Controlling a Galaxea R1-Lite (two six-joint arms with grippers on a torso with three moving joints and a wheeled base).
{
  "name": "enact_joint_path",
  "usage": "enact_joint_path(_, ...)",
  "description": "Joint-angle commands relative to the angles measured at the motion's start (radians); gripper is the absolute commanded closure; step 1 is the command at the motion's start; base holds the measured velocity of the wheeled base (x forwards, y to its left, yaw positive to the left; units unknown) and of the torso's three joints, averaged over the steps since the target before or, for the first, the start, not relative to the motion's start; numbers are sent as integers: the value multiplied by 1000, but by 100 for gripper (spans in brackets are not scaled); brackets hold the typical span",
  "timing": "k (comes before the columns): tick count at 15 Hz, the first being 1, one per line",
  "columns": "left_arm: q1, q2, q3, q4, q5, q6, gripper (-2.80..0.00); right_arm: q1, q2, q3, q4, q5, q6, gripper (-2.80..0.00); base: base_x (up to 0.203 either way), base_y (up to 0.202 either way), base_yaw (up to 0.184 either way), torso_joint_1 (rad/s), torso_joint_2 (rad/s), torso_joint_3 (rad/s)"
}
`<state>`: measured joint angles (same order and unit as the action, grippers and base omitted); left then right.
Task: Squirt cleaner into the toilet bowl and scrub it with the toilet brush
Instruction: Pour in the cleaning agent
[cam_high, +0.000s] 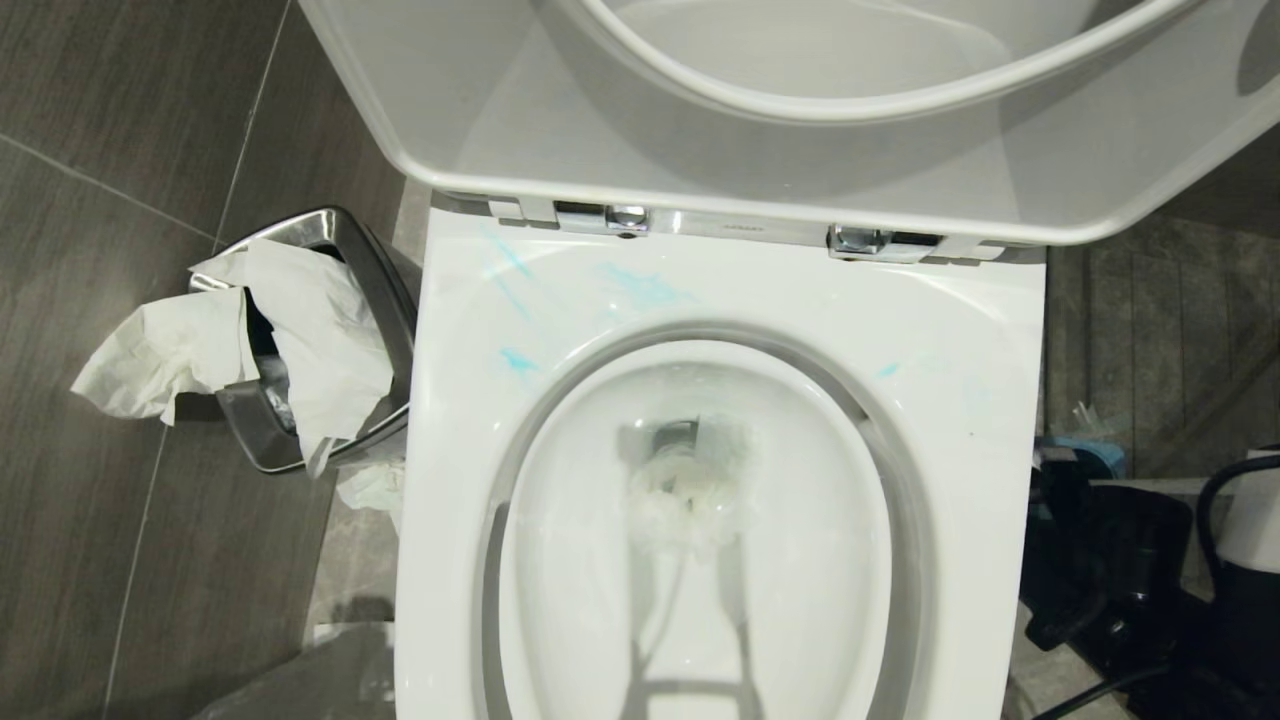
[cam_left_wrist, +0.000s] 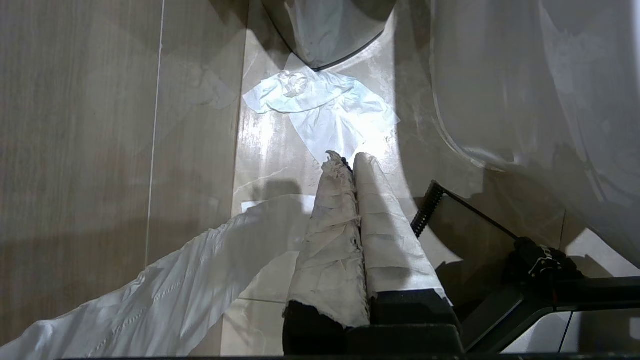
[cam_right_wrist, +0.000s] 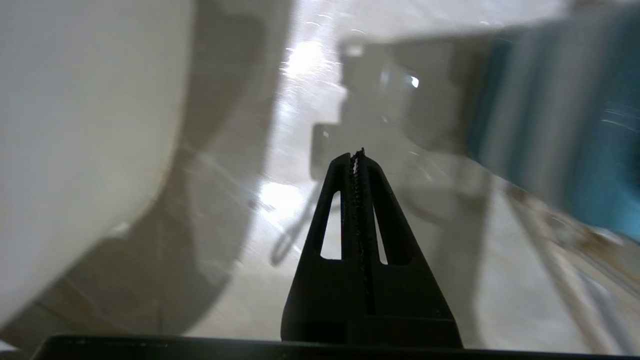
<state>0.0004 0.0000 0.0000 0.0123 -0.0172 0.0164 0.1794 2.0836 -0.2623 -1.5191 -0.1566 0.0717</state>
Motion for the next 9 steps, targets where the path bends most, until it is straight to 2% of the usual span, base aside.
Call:
enact_joint_path(1, 0, 0, 0, 0, 0, 0, 0, 36, 84, -79, -11, -1, 21, 0, 0, 0, 0, 0, 0, 0)
enact_joint_path(4, 0, 0, 0, 0, 0, 0, 0, 66, 125, -117, -11, -12, 48, 0, 0, 0, 0, 0, 0, 0)
enact_joint_path(6, 0, 0, 0, 0, 0, 0, 0, 80, 143, -149, -11, -54, 48, 0, 0, 0, 0, 0, 0, 0)
enact_joint_path(7, 1, 0, 0, 0, 0, 0, 0, 84, 155, -168, -11, -83, 48, -280, 0, 0, 0, 0, 0, 0)
enact_joint_path(9, 1, 0, 0, 0, 0, 0, 0, 87, 166, -194, -11, -97, 40, -280, 0, 0, 0, 0, 0, 0)
